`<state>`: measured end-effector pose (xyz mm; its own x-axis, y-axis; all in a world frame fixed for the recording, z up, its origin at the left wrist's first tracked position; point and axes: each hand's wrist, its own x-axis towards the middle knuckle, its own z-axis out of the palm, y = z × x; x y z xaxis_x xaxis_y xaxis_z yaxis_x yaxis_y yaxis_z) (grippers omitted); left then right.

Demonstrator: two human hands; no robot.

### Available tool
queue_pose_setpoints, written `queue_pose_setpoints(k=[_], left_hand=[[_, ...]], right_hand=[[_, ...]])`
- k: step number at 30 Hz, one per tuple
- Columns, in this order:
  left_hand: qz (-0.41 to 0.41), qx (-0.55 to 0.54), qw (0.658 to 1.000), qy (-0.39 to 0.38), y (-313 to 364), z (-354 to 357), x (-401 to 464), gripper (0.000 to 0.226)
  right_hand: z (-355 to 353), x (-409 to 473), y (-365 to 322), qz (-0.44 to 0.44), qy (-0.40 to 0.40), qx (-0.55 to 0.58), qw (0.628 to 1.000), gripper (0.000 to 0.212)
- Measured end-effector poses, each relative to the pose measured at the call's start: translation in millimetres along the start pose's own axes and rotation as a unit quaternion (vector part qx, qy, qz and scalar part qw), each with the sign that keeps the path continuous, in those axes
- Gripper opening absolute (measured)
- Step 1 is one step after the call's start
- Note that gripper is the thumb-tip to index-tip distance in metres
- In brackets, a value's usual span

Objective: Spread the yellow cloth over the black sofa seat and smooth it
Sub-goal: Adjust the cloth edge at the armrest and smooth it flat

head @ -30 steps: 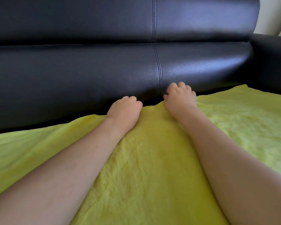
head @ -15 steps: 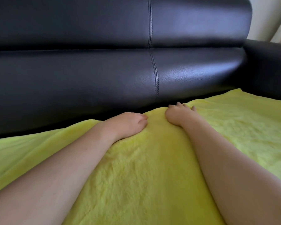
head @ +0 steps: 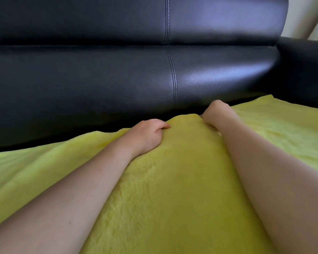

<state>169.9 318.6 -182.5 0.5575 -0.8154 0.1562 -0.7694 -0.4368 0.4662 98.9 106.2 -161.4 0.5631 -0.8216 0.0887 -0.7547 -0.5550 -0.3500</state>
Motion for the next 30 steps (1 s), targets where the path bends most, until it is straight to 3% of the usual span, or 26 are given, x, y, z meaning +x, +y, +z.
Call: queue_pose_setpoints(k=[3,9,15,16,19,21,26,30], left_hand=[[0.002,-0.002,1.0,0.005,-2,2,0,0.044],[0.003,-0.005,1.0,0.018,-5,6,0,0.043],[0.012,0.009,1.0,0.016,-2,5,-1,0.045],[0.014,0.019,1.0,0.016,-2,4,-2,0.045],[0.019,0.035,0.998,0.038,0,3,-3,0.046],[0.015,0.051,0.998,0.045,3,-2,-6,0.045],[-0.005,0.119,0.993,0.025,11,-34,-40,0.038],[-0.073,0.125,0.985,0.088,-22,-74,-108,0.038]], right_hand=[[4,4,-5,-0.005,-0.031,-0.025,0.999,0.011],[8,8,11,0.028,0.129,0.087,0.987,0.027],[-1,-3,0,-0.059,0.183,-0.01,0.981,0.027],[0,-6,-6,-0.084,0.162,-0.034,0.983,0.031],[21,-15,-16,-0.15,-0.001,-0.082,0.985,0.045],[35,-22,-15,-0.176,-0.054,-0.132,0.974,0.056],[24,-29,-14,-0.151,-0.056,-0.136,0.977,0.042],[0,-65,-37,-0.17,0.069,-0.18,0.966,0.03]])
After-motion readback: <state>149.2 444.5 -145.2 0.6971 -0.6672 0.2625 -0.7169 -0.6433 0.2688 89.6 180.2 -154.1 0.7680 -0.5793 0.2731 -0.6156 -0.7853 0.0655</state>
